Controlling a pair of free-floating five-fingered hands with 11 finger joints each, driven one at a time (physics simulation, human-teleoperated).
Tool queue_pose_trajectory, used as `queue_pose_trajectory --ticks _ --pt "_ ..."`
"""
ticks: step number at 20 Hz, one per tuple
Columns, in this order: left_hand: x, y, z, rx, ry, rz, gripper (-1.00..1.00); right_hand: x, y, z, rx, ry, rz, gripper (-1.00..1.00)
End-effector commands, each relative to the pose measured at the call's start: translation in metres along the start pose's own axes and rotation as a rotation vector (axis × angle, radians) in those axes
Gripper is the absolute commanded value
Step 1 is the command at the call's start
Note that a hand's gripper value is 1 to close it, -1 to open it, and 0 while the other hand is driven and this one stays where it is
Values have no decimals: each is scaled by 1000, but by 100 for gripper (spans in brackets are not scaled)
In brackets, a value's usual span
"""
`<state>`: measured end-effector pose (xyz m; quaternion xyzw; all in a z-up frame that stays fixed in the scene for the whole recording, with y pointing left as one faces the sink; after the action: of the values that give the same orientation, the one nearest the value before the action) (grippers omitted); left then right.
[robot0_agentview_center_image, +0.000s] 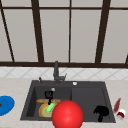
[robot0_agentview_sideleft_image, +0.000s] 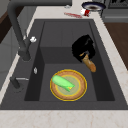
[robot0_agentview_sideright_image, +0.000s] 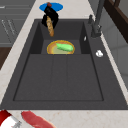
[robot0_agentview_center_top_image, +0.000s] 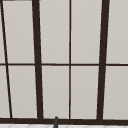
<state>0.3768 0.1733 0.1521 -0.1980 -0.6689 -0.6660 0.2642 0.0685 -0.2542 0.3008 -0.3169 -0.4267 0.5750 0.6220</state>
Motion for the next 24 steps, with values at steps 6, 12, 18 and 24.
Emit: queue_pose_trajectory --ticks 6,12,18,24 --pt "43 53 38 -34 -44 -1 100 0 0 0 0 0 0 0" --pt "61 85 66 -27 -57 -5 100 0 0 0 0 0 0 0" --pt "70 110 92 -32 -60 -12 100 0 0 0 0 0 0 0" --pt "74 122 125 -21 -41 -2 100 0 0 0 0 0 0 0"
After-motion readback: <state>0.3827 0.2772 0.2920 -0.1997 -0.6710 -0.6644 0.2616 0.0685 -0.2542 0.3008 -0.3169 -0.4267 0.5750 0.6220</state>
